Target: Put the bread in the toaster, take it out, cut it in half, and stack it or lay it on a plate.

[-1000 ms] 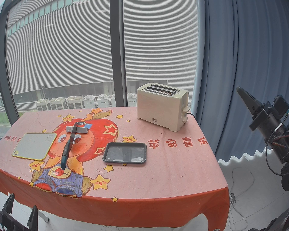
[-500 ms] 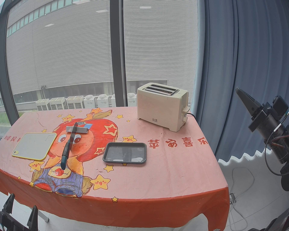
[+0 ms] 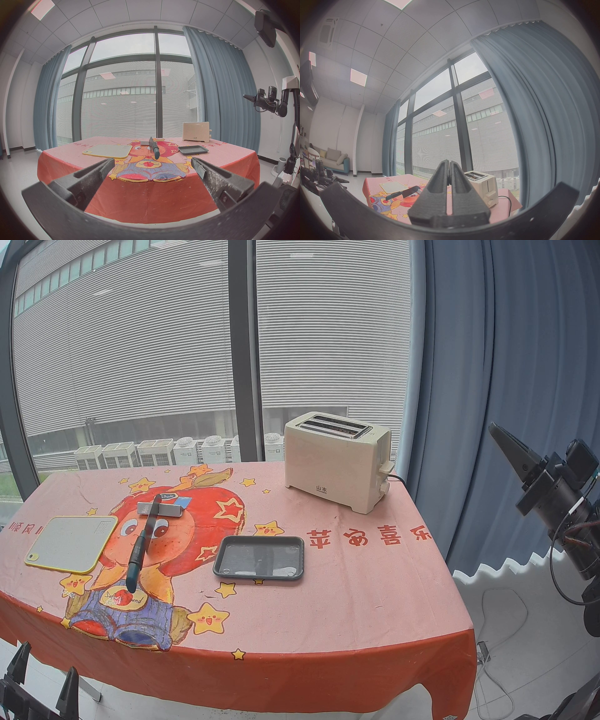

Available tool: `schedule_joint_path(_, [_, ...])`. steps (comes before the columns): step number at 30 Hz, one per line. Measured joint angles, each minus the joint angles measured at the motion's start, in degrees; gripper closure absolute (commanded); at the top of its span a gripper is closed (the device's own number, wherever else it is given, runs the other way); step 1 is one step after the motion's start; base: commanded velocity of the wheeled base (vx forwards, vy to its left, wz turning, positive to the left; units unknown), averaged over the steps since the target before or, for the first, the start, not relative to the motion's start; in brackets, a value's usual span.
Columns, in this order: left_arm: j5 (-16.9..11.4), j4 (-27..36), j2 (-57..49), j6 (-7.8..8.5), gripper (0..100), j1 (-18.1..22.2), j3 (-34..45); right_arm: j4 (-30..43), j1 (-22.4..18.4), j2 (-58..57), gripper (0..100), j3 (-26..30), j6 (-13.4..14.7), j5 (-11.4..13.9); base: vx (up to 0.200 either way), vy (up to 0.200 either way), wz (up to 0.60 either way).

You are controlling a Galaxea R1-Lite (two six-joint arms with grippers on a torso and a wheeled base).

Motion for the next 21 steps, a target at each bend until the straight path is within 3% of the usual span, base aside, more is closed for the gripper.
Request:
schedule_joint_path(9, [0.0,0.0,0.0,0.0,0,0.0,0.0,1.1,0.2,0.2,100,0.4,0.1,0.0,0.0,0.0,0.0])
schedule_joint_path(17, [0.0,0.0,0.0,0.0,0,0.0,0.0,13.5,0.3,-1.0,100,0.8,0.3,-0.4,0.0,0.0,0.0])
schedule_joint_path(21, [0.0,0.0,0.0,0.0,0,0.0,0.0,16.4,0.4,-2.3,100,0.9,0.3,-0.7,0.0,0.0,0.0])
